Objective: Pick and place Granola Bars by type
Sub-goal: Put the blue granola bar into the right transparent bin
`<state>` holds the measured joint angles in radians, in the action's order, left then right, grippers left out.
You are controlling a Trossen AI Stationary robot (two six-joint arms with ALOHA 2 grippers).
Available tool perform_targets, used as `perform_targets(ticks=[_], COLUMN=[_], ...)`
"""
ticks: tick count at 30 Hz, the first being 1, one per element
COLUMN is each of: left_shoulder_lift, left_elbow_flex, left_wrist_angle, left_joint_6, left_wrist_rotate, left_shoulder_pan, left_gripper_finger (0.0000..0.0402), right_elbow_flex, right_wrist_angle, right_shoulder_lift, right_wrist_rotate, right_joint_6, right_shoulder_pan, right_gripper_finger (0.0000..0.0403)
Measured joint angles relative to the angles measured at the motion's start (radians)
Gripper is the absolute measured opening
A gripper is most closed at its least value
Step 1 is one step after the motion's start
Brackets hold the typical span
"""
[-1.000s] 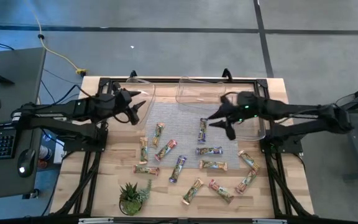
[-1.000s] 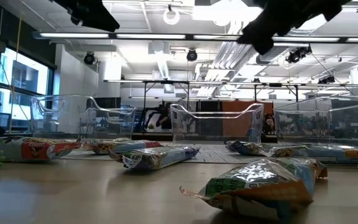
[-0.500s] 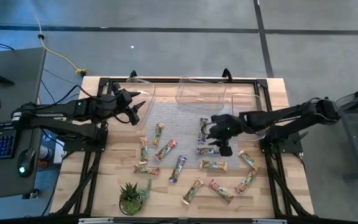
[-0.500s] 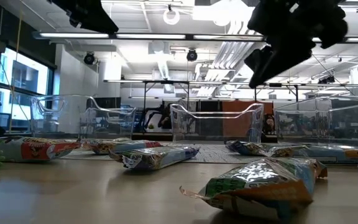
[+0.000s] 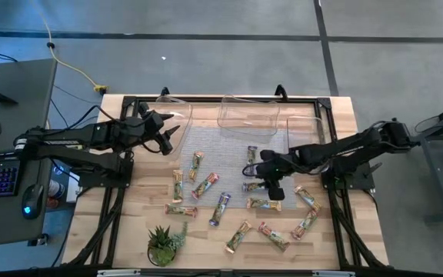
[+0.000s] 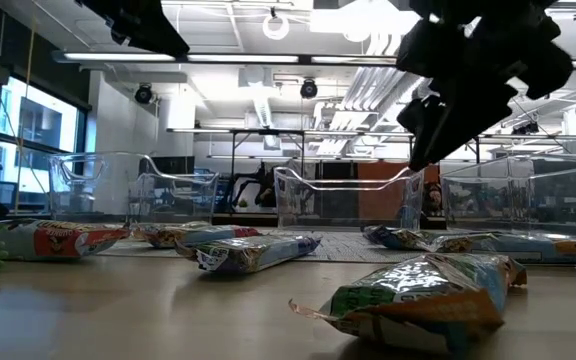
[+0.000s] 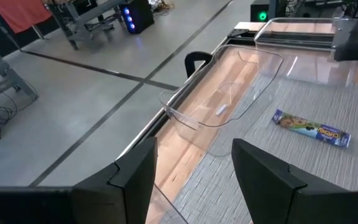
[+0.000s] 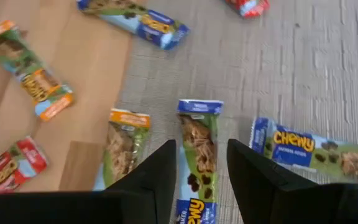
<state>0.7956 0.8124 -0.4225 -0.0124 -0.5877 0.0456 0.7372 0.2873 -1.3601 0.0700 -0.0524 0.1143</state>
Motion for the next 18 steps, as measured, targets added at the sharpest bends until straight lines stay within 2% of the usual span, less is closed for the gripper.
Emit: perform_targets(ticks=[12, 18], left_shoulder_lift=[0.0, 0.0], left_elbow_flex=[0.0, 0.0], left_wrist_angle=[0.0, 0.0], left_joint_6=[0.0, 0.0], left_wrist_rotate=[0.0, 0.0], left_shoulder_pan=[0.0, 0.0], left_gripper_finger=[0.0201, 0.0201], right_elbow_flex=[0.0, 0.0], right_wrist_angle=[0.009, 0.026], right_shoulder_lift=[-0.094, -0.095], right_wrist_rotate=[0.02, 0.019], right_joint_6=[0.006, 0.036], right_shoulder_pan=[0.0, 0.0], right_gripper_finger=[0.0126, 0.0126])
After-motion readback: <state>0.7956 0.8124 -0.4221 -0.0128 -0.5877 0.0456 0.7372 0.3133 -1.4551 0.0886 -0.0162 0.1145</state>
